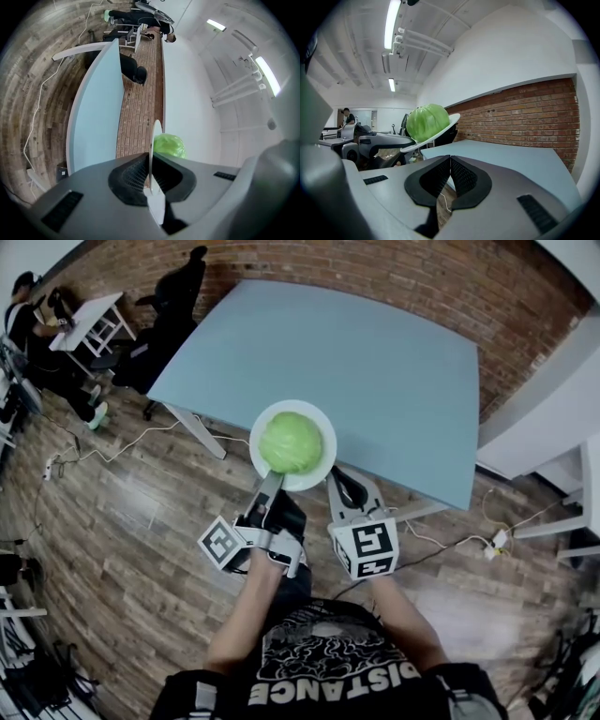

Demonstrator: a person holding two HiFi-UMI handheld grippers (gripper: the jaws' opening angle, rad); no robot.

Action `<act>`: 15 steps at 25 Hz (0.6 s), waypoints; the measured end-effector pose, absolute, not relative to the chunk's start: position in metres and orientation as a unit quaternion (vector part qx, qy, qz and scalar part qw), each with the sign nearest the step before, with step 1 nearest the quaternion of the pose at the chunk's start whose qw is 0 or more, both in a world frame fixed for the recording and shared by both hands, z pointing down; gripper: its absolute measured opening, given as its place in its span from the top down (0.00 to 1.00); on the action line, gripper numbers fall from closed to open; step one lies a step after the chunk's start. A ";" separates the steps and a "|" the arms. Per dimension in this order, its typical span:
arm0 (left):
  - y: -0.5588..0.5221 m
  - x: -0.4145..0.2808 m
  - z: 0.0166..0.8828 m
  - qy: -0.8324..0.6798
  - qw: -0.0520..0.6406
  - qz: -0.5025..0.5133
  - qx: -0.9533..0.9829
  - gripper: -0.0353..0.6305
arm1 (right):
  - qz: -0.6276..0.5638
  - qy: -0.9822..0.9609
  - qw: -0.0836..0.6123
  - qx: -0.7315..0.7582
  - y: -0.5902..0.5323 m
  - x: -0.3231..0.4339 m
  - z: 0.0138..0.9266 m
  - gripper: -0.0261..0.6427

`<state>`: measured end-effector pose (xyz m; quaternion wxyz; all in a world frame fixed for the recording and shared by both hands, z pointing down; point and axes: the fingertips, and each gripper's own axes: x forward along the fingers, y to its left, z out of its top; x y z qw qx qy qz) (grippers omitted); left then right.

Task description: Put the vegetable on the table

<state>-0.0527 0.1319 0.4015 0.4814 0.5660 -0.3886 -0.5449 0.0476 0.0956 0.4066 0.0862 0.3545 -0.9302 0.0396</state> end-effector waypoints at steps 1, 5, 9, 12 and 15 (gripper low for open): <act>0.126 -0.057 0.402 -0.387 0.483 -0.544 0.566 0.93 | 0.039 -0.929 0.088 0.357 0.090 0.044 0.406 0.95; 0.107 -0.073 0.402 -0.381 0.491 -0.546 0.562 0.93 | 0.038 -0.925 0.096 0.365 0.073 0.027 0.402 0.95; 0.090 -0.088 0.402 -0.379 0.496 -0.540 0.565 0.93 | 0.042 -0.923 0.098 0.370 0.057 0.010 0.401 0.95; 0.077 -0.102 0.401 -0.377 0.500 -0.536 0.567 0.93 | 0.044 -0.921 0.100 0.373 0.046 -0.005 0.402 0.95; 0.065 -0.116 0.398 -0.370 0.502 -0.538 0.567 0.93 | 0.045 -0.919 0.101 0.378 0.036 -0.018 0.402 0.95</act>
